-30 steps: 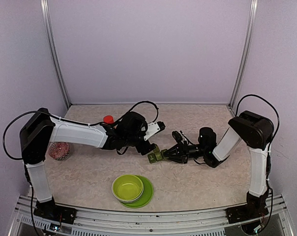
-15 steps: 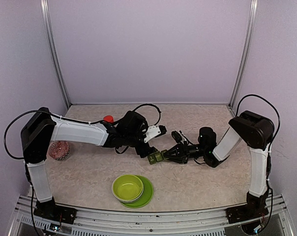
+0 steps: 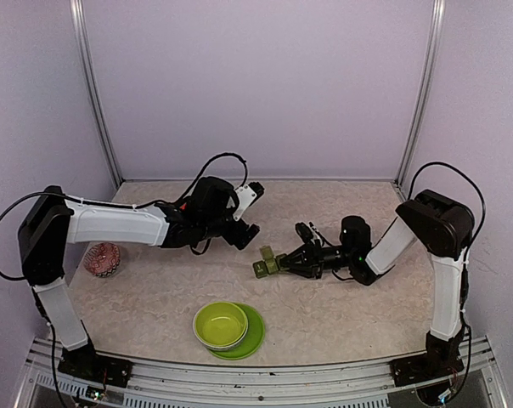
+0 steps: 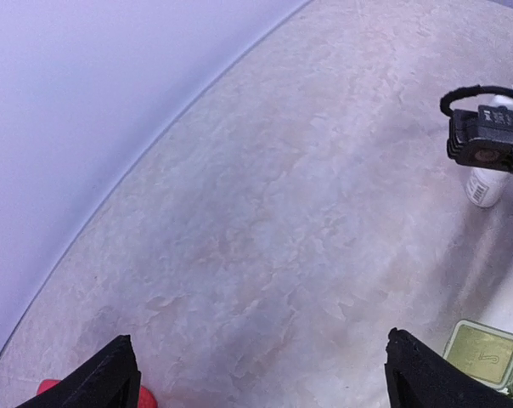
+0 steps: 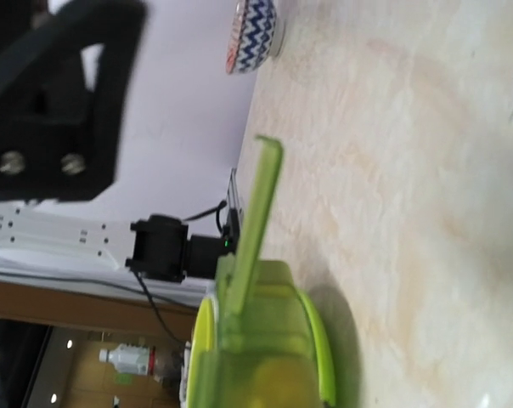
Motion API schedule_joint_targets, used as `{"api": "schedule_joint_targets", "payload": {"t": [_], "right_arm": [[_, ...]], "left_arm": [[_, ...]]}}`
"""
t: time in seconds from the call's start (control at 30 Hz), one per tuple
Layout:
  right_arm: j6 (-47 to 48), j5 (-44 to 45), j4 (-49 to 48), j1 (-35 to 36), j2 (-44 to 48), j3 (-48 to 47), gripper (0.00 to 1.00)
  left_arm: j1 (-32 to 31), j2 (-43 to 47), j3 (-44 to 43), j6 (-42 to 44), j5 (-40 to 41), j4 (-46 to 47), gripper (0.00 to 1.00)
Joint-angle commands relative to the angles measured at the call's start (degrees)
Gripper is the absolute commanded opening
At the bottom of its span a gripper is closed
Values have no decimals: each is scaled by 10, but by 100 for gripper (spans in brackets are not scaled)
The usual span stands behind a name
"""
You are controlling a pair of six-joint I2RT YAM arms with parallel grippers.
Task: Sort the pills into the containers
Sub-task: Open the lid of the pill container in the compartment, then place the pill container at the center of the board.
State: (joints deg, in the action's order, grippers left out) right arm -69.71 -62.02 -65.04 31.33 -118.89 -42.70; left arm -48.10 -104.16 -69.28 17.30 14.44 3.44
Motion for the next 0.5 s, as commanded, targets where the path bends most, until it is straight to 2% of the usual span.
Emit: {"api": "schedule_joint_targets", "payload": {"t": [0.0,0.47], "right_arm": [[10,32,35,-1,6,-33,8],[27,137,169,-2,-31,-142,9]], "left_arm": [[1,34,25,-62,75,30,99],[2,100,107,-165,165,77,99]]}}
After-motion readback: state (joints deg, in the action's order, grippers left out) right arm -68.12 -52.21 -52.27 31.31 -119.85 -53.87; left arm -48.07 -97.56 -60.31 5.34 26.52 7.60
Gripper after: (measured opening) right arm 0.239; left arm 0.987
